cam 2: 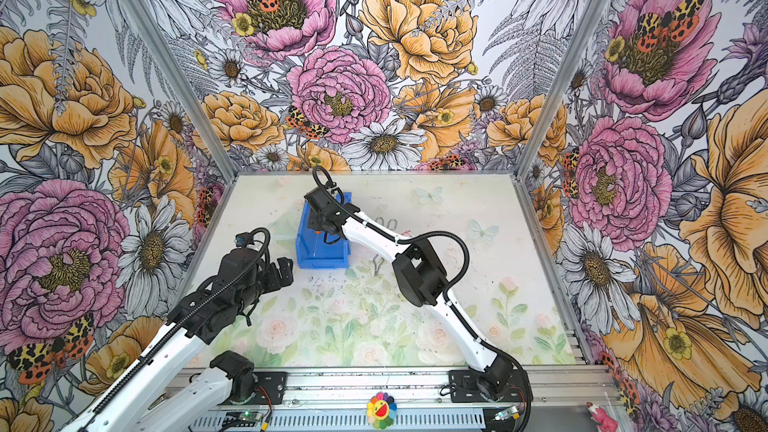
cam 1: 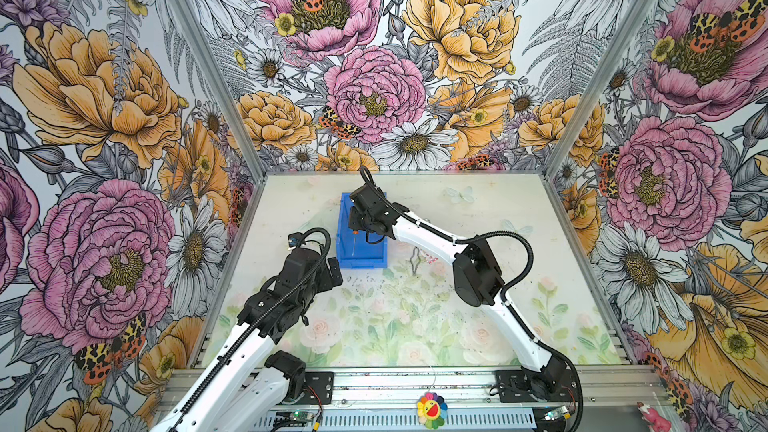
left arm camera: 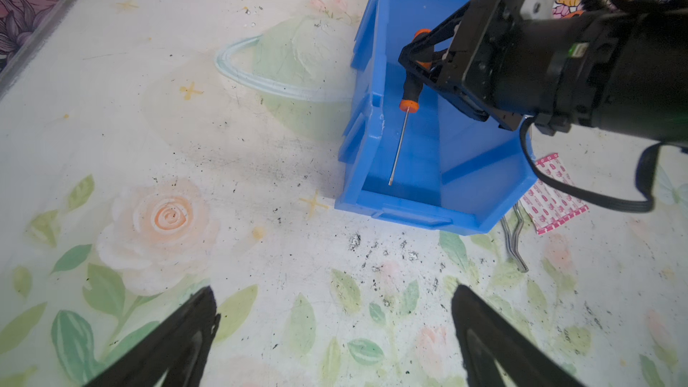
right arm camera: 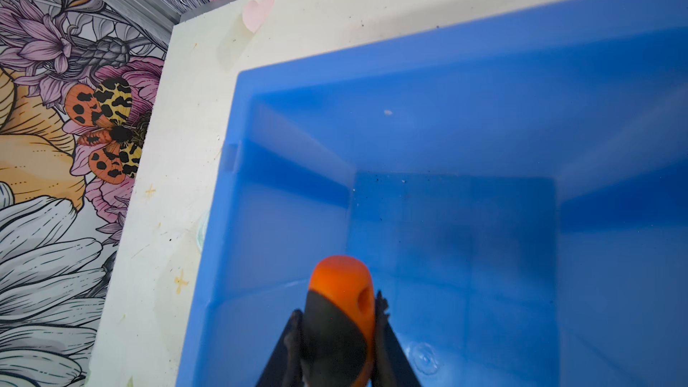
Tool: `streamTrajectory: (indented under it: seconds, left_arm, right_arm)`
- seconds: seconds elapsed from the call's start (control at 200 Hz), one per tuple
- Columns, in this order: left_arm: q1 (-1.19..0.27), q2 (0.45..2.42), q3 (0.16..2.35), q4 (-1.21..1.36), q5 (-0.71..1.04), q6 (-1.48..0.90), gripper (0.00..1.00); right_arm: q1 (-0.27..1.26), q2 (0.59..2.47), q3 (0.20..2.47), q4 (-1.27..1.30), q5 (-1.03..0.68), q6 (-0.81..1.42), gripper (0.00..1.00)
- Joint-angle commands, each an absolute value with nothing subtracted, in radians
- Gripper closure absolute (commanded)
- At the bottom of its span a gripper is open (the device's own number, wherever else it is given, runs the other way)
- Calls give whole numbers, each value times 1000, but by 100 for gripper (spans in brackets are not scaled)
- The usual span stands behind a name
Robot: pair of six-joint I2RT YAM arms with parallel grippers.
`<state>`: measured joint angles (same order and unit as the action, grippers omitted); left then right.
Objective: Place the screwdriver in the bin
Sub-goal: 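Lower the screwdriver tip-first into the blue bin with the right gripper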
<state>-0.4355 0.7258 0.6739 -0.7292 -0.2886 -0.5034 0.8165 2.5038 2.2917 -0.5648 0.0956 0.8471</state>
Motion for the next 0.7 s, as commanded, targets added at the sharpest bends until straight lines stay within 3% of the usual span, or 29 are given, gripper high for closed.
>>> streamTrajectory:
  seconds: [0.0,0.33,0.696]
  left_arm:
    - [-448,712,676,-731,-328,-523,1]
    - [-472,704,667,-732,-356,-534,1]
    - [-477,700,667,-733,-360,-534,1]
  right_arm:
    - [813,2544,2329,-554,90,844,100]
    - [809,2570,2334,-554,103,844,94]
    - [810,2579,2335,-554,110,843,80]
